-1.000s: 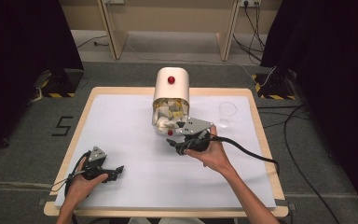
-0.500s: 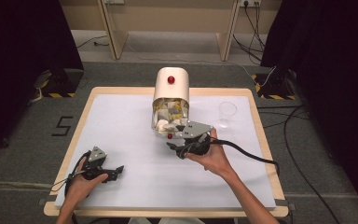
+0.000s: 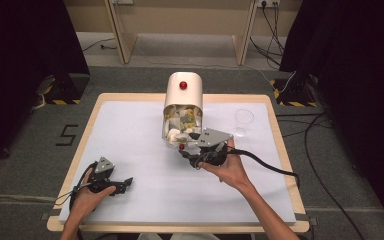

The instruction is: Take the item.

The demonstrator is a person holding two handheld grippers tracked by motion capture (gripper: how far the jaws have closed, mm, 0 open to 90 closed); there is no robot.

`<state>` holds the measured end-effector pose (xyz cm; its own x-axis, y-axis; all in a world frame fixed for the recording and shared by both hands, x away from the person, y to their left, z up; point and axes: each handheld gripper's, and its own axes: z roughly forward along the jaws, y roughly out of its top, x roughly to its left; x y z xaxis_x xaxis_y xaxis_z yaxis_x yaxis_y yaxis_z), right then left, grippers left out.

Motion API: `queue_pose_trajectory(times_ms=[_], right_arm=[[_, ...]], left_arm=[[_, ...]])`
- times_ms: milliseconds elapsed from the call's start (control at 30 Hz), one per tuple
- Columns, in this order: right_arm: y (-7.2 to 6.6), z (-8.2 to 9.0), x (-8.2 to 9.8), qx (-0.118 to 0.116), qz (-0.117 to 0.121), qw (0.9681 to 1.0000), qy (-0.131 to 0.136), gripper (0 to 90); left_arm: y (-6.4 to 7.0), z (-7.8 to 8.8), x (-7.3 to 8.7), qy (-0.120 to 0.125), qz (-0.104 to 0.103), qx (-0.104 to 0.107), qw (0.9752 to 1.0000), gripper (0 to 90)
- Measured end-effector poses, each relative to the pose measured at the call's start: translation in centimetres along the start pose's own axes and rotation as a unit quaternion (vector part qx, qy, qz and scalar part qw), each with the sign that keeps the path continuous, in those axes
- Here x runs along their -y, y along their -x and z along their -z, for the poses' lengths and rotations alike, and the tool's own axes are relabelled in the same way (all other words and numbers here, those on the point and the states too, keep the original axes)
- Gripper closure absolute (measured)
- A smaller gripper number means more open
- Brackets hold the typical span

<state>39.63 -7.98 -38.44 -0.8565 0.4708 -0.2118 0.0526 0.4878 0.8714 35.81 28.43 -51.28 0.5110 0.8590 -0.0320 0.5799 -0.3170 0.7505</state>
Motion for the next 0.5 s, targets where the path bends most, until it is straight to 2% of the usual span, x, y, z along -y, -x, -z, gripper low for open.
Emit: queue_pose_trajectory(times_ms=[100,233,333,500], right_arm=[[0.6,0.5,-0.4,0.012,-0.005,0.9998,0.011,39.0],[1.5,0.4,-0.7,0.023,-0.018,0.9995,0.013,40.9],[2.2,0.0,-0.9,0.02,-0.027,0.9993,0.014,43.9],[2.7,-1.3,-1.4,0.017,-0.023,0.9996,-0.001,48.5]], left_arm=[[0.0,0.0,0.0,0.0,0.0,0.0,1.0,9.2],[0.0,0.0,0.0,0.0,0.0,0.0,1.0,9.2],[0.0,0.0,0.0,0.0,0.0,0.0,1.0,9.2],[0.0,0.0,0.0,0.0,0.0,0.0,1.0,9.1]])
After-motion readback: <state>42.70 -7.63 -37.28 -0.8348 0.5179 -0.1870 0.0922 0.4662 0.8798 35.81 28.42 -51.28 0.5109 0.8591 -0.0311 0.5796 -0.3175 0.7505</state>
